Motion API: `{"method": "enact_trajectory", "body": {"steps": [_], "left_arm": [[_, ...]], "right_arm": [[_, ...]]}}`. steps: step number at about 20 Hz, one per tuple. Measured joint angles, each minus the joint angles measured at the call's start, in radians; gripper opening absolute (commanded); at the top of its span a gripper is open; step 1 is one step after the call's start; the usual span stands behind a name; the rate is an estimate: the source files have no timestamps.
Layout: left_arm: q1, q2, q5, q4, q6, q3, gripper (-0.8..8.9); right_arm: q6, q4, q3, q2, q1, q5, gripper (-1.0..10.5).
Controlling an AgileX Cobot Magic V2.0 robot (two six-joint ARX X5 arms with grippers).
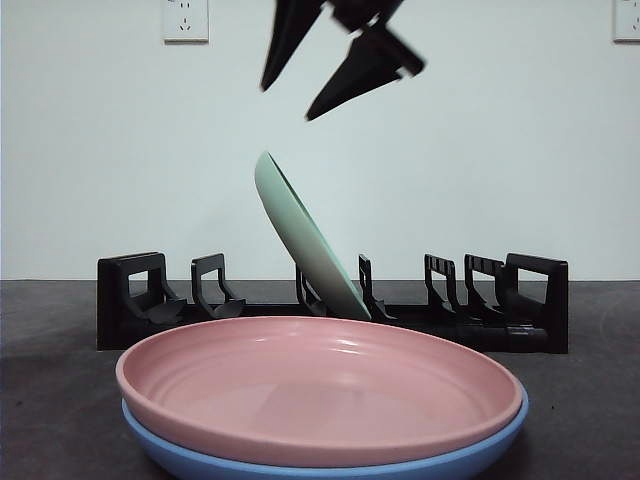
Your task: Place the plate
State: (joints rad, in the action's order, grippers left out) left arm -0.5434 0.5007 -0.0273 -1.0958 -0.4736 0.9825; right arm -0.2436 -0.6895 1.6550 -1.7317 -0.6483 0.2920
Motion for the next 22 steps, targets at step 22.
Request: {"method": "enact_trajectory", "body": {"steps": [22], "left_arm": [[0.0, 0.0, 0.0, -0.004, -0.013, 0.0, 3.45]], "right_arm": [[-0.018, -0.11, 0.179, -0.198, 0.01, 0.082, 0.1]]}}
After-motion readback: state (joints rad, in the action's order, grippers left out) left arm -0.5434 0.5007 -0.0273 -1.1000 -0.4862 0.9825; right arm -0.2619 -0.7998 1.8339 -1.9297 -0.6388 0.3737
